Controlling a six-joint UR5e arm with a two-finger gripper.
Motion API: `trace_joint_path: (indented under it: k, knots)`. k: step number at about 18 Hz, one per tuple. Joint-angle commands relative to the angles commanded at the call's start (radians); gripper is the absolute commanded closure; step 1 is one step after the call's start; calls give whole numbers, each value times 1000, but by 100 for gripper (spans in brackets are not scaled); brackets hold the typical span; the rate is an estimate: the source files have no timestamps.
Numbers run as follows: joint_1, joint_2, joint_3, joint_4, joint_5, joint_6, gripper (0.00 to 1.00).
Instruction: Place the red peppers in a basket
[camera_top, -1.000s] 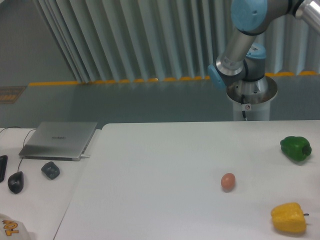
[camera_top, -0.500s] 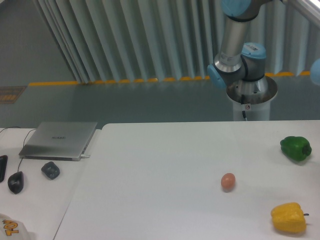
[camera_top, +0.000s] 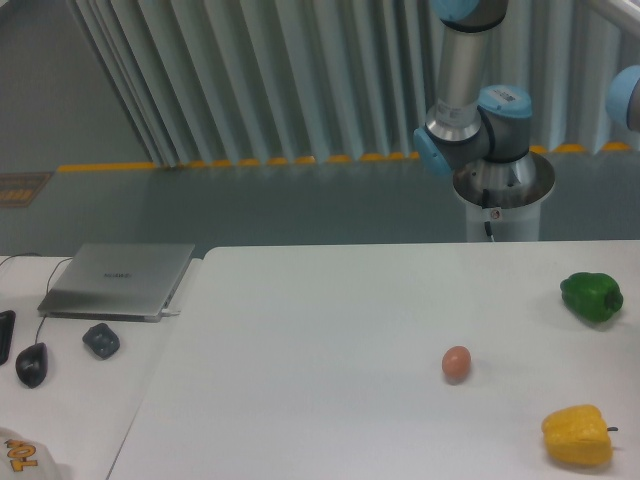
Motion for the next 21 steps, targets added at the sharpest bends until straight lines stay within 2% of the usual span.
trace_joint_path:
  k: [3, 5, 9, 21]
  knots:
    - [0, 0, -9, -3, 3, 2, 0]
    - [0, 0, -38, 11, 12, 2, 0]
    - [-2, -5, -37, 9, 74, 98, 0]
    - [-2, -6, -35, 9, 68, 106, 0]
